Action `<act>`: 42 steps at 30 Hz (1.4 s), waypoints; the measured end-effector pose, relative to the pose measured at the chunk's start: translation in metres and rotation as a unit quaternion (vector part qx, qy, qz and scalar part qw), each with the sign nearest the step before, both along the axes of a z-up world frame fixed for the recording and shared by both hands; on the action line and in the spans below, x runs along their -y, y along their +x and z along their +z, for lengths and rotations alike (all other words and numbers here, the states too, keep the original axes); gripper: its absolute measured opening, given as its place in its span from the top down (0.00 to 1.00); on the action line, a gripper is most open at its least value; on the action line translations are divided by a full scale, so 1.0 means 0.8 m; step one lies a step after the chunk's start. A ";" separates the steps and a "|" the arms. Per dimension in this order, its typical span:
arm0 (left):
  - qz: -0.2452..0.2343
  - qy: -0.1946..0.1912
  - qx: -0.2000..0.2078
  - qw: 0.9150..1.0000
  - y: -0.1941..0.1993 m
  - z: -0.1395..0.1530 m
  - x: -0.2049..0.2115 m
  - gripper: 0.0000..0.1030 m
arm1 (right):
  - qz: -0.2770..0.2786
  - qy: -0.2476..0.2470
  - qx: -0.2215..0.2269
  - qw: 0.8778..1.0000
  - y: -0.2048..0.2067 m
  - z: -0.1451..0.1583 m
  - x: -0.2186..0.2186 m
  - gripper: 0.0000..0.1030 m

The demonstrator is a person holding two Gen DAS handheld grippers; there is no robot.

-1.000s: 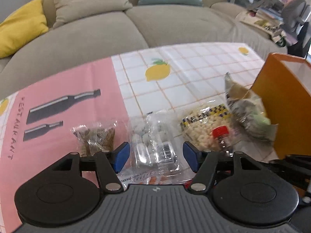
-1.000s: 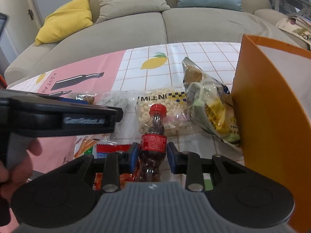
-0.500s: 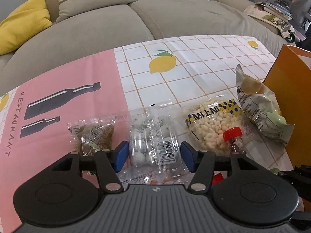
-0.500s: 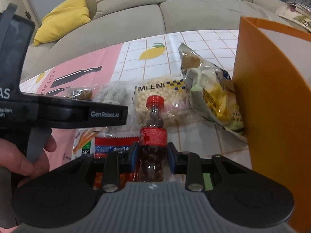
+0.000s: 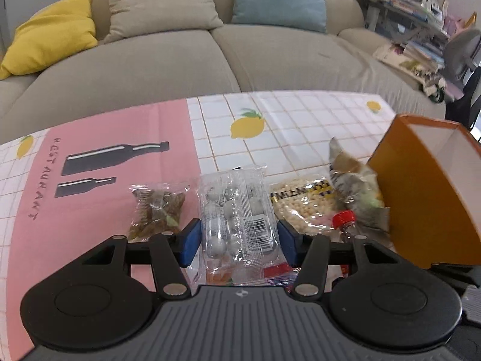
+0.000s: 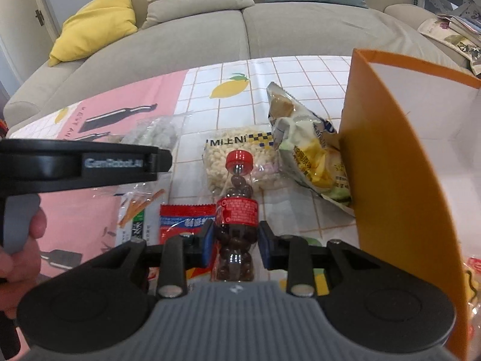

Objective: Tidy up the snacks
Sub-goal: 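Carry the bottle and egg pack into the orange box and release them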

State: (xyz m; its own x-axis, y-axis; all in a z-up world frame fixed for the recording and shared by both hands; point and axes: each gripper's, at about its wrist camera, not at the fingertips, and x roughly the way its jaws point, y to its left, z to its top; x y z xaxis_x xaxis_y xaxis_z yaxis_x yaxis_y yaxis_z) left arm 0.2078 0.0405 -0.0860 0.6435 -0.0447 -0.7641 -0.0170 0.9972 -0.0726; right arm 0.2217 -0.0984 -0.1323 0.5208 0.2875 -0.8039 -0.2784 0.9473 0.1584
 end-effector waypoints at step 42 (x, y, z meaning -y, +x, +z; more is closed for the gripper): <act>-0.309 0.046 -0.101 0.944 0.017 0.076 0.298 0.40 | -0.026 0.052 -0.126 0.990 0.001 0.113 0.309 0.72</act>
State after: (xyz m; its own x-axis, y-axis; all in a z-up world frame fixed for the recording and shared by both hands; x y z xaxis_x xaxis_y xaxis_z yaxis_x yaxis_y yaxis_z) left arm 0.2213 -0.1978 -0.0252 0.3558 -0.2919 -0.8878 0.5665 0.8229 -0.0435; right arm 0.2224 -0.3456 -0.0417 0.3237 0.3528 -0.8779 -0.1679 0.9346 0.3136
